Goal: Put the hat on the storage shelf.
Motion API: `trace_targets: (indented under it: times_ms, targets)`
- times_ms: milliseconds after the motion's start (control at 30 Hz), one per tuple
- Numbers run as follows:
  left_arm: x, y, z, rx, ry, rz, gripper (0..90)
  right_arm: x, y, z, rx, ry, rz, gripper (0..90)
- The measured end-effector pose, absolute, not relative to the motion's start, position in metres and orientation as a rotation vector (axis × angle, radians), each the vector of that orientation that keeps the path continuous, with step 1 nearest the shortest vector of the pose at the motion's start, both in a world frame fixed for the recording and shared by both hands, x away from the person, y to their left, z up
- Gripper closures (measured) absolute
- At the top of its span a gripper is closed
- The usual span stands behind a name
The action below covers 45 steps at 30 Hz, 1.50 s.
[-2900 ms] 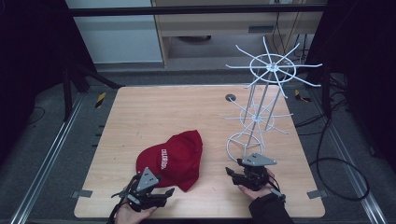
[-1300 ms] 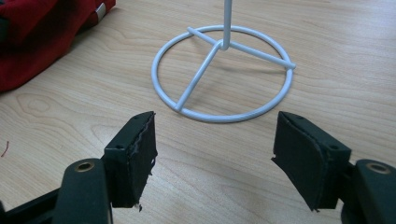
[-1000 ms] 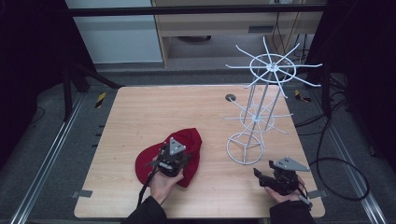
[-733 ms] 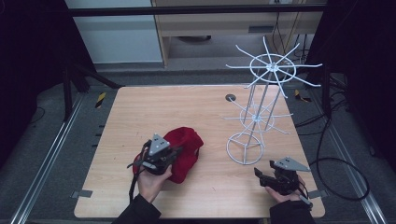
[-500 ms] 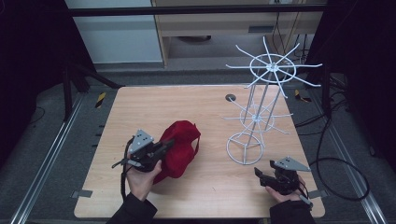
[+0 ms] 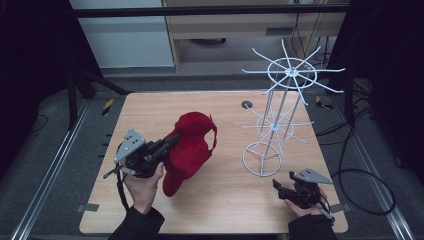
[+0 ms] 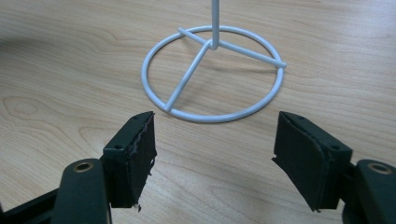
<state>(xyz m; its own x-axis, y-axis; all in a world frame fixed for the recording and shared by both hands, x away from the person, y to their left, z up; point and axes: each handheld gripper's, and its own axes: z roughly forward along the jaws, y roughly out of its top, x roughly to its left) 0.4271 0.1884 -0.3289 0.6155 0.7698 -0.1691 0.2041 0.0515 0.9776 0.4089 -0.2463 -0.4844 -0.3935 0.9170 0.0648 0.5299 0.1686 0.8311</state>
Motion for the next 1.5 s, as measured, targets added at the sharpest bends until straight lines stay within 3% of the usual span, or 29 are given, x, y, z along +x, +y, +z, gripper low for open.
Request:
trace_targets:
  times_ms: [1000,1500]
  targets:
    - [0.433,0.161,-0.208,1.259,0.711,0.567,85.8,0.41,-0.247,-0.485,1.361,1.983,1.124,28.5]
    - [0.443,0.149,-0.173,1.174,0.687,0.543,85.8,0.411,-0.248,-0.485,1.361,1.985,1.128,28.5]
